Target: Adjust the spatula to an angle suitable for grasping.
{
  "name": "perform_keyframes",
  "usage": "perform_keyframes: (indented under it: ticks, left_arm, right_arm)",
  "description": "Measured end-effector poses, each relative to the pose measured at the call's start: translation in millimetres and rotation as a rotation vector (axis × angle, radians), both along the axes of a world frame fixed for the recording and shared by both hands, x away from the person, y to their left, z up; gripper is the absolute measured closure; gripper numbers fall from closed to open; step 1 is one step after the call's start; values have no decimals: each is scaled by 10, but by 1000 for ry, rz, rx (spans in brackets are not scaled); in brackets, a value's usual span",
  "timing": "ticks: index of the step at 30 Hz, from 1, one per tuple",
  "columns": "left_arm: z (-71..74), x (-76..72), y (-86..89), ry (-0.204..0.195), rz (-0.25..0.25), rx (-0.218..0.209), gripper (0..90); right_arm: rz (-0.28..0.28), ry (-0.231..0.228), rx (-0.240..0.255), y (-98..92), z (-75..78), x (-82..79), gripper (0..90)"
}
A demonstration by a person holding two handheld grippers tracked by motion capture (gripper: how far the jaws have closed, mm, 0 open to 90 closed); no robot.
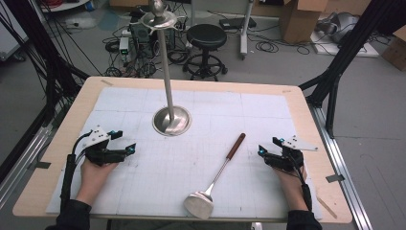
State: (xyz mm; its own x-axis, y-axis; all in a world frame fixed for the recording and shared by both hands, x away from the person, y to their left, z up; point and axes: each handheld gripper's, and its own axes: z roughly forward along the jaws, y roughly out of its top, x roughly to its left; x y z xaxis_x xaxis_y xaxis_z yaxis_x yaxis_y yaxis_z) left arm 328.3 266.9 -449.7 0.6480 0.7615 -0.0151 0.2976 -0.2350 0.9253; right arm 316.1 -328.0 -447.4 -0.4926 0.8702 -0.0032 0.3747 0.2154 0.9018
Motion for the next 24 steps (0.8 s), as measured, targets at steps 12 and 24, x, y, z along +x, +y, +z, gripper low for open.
perform_keyframes:
  ticks: [12,24]
  left_arm:
    - [1,-1,-1,-3,0,0,231]
    - [70,-66,-21,-51,-27,23,222]
  right_arm:
    - [3,8,5,-3,-2,10,308]
    - [2,7,7,-4,-2,11,305]
